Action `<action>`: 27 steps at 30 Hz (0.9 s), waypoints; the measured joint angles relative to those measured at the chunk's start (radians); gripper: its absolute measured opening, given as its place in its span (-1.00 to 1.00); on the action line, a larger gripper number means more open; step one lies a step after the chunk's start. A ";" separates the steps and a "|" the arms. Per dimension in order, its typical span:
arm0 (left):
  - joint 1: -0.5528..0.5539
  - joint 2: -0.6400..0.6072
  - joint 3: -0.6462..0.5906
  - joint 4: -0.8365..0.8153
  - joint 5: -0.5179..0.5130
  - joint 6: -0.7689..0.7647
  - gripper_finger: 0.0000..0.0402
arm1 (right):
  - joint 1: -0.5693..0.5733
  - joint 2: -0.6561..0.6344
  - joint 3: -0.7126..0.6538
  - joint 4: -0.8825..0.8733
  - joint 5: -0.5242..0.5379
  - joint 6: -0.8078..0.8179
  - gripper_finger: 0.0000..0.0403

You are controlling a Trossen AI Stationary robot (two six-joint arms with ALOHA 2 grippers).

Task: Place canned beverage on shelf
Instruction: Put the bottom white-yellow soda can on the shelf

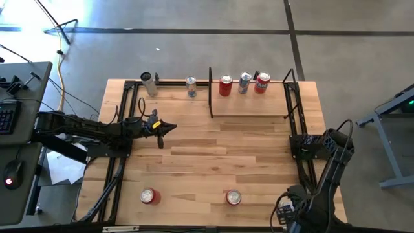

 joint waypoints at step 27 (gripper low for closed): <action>0.000 0.000 0.000 0.000 0.000 -0.009 -1.00 | 0.028 0.010 -0.117 0.007 0.033 -0.010 0.41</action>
